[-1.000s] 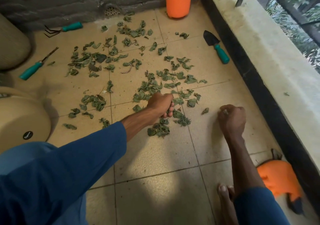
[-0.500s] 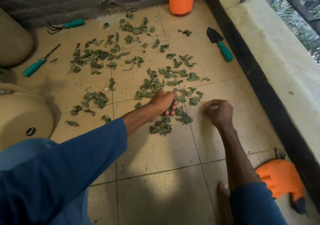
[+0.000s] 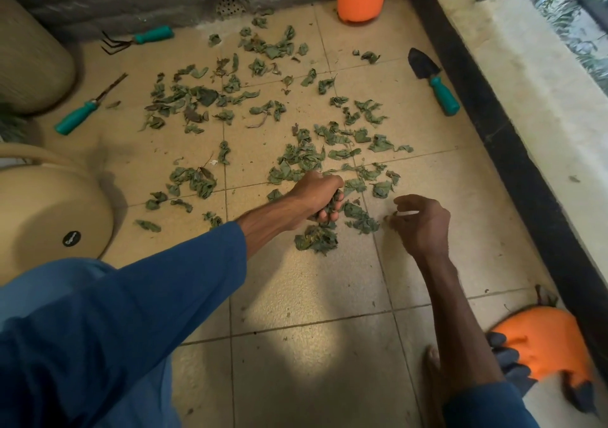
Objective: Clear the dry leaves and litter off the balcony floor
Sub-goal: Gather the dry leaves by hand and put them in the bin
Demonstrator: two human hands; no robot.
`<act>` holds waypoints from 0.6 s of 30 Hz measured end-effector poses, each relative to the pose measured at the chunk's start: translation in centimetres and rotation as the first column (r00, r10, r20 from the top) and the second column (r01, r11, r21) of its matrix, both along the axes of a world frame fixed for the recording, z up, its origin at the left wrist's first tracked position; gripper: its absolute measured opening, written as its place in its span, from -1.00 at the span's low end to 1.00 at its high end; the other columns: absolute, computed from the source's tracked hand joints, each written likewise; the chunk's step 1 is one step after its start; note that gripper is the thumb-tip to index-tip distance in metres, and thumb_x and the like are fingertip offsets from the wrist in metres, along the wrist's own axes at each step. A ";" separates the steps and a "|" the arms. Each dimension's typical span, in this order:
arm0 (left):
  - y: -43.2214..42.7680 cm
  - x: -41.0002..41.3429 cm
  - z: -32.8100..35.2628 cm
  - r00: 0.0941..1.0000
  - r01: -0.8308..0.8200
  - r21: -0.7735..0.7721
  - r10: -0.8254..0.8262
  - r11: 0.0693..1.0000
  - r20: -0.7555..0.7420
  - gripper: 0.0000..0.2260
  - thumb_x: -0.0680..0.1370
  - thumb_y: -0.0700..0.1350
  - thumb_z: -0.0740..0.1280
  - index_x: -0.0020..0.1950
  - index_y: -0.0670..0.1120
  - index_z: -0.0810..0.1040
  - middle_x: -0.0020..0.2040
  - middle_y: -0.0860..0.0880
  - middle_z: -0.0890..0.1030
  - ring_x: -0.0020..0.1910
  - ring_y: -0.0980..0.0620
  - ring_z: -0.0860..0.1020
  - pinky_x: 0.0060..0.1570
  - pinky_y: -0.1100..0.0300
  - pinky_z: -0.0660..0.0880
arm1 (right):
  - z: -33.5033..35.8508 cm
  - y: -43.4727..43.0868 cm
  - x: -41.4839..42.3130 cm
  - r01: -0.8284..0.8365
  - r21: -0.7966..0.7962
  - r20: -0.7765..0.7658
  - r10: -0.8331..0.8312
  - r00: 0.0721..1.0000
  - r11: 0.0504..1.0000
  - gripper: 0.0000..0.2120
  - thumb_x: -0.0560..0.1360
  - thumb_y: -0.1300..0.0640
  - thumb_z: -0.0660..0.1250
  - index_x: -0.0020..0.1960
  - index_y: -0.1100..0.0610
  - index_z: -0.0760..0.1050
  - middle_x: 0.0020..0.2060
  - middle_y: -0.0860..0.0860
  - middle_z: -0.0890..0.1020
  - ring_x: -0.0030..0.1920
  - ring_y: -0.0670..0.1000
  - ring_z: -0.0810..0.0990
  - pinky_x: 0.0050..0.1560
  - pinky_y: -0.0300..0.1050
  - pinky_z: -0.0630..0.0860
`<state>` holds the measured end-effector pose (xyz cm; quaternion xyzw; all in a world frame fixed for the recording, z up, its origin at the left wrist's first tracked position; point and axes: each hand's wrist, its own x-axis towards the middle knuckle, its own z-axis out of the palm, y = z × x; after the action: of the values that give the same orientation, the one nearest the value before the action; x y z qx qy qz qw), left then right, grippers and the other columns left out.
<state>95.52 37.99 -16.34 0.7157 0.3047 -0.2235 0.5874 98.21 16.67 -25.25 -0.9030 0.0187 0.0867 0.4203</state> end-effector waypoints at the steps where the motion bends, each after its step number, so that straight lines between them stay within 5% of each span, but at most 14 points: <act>1: 0.0 0.0 0.0 1.000 0.001 -0.001 -0.001 1.000 -0.002 -0.73 0.63 -0.14 0.23 -0.28 -0.11 0.49 -0.49 0.01 0.49 -0.54 0.05 0.46 -0.57 0.31 0.27 | 0.2 0.2 0.0 -0.013 0.015 -0.029 0.013 1.000 1.000 -0.65 0.39 0.28 0.58 0.17 0.17 0.67 0.03 0.07 0.69 -0.20 -0.02 0.68 -0.24 -0.35 0.56; 4: 0.0 0.1 0.0 1.000 0.004 0.002 -0.004 1.000 -0.006 -0.74 0.62 -0.15 0.23 -0.28 -0.11 0.49 -0.49 0.01 0.50 -0.54 0.03 0.47 -0.57 0.30 0.27 | 0.6 1.4 -0.6 -0.072 0.019 -0.073 0.073 0.995 0.997 -0.63 0.38 0.25 0.61 0.16 0.18 0.65 0.03 0.03 0.66 -0.27 -0.09 0.65 -0.41 -0.51 0.43; 7: -0.1 0.1 -0.1 1.000 0.011 -0.002 -0.011 1.000 -0.016 -0.75 0.61 -0.16 0.23 -0.26 -0.12 0.50 -0.48 -0.01 0.50 -0.54 0.03 0.47 -0.56 0.29 0.27 | 0.1 3.1 -1.9 -0.116 -0.050 -0.044 0.113 0.993 0.992 -0.68 0.40 0.21 0.60 0.13 0.20 0.68 -0.01 0.07 0.71 -0.20 -0.01 0.67 -0.37 -0.54 0.37; 13: -0.3 0.1 -0.1 0.999 0.021 -0.012 -0.021 1.000 -0.032 -0.75 0.62 -0.16 0.23 -0.26 -0.13 0.50 -0.49 0.00 0.50 -0.56 0.04 0.46 -0.58 0.31 0.26 | -0.8 3.1 -4.7 -0.120 -0.121 0.007 0.122 0.992 0.985 -0.84 0.43 0.21 0.56 0.01 0.12 0.72 -0.08 0.05 0.72 -0.21 -0.04 0.63 -0.22 -0.13 0.60; 18: -0.6 0.2 -0.2 0.999 0.031 -0.020 -0.032 0.999 -0.035 -0.73 0.63 -0.16 0.23 -0.27 -0.13 0.50 -0.45 -0.02 0.50 -0.55 0.03 0.48 -0.59 0.31 0.27 | -0.3 1.5 -5.1 -0.072 -0.120 -0.029 0.068 0.997 0.990 -0.68 0.44 0.18 0.56 0.17 0.15 0.63 -0.02 0.08 0.72 -0.16 0.01 0.67 -0.16 -0.14 0.60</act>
<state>95.69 37.35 -16.51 0.7106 0.3016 -0.2485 0.5851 93.11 18.13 -25.52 -0.9258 -0.0025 0.1114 0.3611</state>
